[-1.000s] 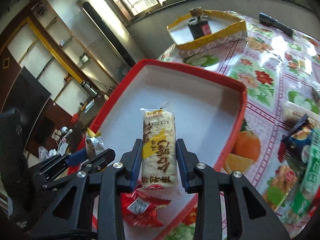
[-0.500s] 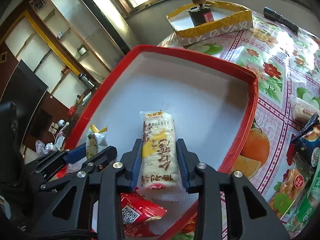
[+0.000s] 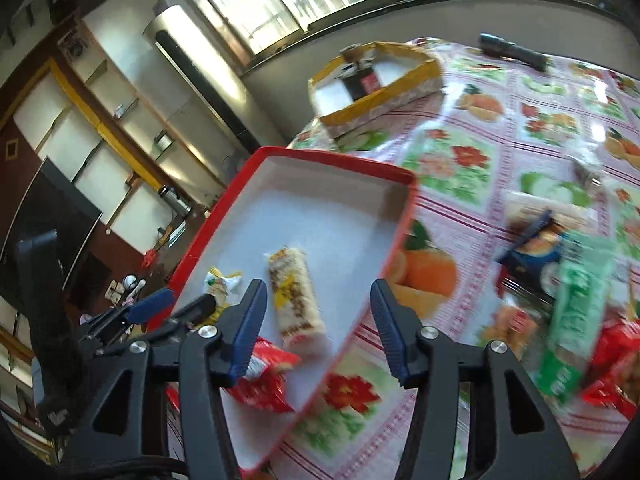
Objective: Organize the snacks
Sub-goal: 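Withdraw both open tools from the tray back to the snack pile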
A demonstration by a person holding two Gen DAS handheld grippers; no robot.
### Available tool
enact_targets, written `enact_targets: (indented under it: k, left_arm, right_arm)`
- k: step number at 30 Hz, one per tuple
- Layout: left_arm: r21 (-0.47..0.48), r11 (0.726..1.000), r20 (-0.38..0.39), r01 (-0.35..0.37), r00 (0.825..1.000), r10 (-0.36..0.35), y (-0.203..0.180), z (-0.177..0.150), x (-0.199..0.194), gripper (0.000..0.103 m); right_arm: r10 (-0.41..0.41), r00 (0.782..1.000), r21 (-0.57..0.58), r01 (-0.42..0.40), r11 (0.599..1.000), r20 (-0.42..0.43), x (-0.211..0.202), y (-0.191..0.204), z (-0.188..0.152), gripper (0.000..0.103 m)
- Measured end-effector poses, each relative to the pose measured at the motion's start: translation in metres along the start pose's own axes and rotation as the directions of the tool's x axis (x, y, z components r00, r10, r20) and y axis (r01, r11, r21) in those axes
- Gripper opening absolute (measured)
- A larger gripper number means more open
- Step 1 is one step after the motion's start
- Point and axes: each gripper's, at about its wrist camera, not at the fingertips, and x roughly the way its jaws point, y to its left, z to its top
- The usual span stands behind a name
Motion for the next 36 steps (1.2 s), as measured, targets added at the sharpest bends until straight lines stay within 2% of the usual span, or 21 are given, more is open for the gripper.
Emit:
enact_targets:
  k: [6, 12, 19, 29, 36]
  left_arm:
    - [0.008, 1.000, 0.009, 0.016, 1.000, -0.016, -0.009, -0.005, -0.015, 0.062]
    - [0.062, 0.992, 0.003, 0.107, 0.994, -0.108, -0.039, -0.016, -0.031, 0.065]
    - [0.154, 0.968, -0.064, 0.197, 0.980, -0.189, -0.088, -0.033, -0.033, 0.065]
    - [0.206, 0.955, -0.094, 0.214, 0.976, -0.198, -0.117, -0.044, -0.042, 0.066]
    - [0.229, 0.944, -0.116, 0.236, 0.970, -0.214, -0.131, -0.052, -0.047, 0.068]
  right_arm:
    - [-0.041, 0.999, 0.063, 0.039, 0.997, 0.035, -0.041, -0.031, -0.019, 0.059]
    - [-0.121, 0.991, 0.145, 0.111, 0.983, 0.063, -0.086, -0.072, -0.045, 0.061]
    - [-0.213, 0.975, 0.265, 0.189, 0.946, 0.065, -0.126, -0.122, -0.081, 0.062]
    - [-0.263, 0.964, 0.360, 0.229, 0.904, 0.046, -0.156, -0.160, -0.122, 0.063]
    - [-0.271, 0.962, 0.362, 0.238, 0.901, 0.041, -0.162, -0.164, -0.135, 0.065]
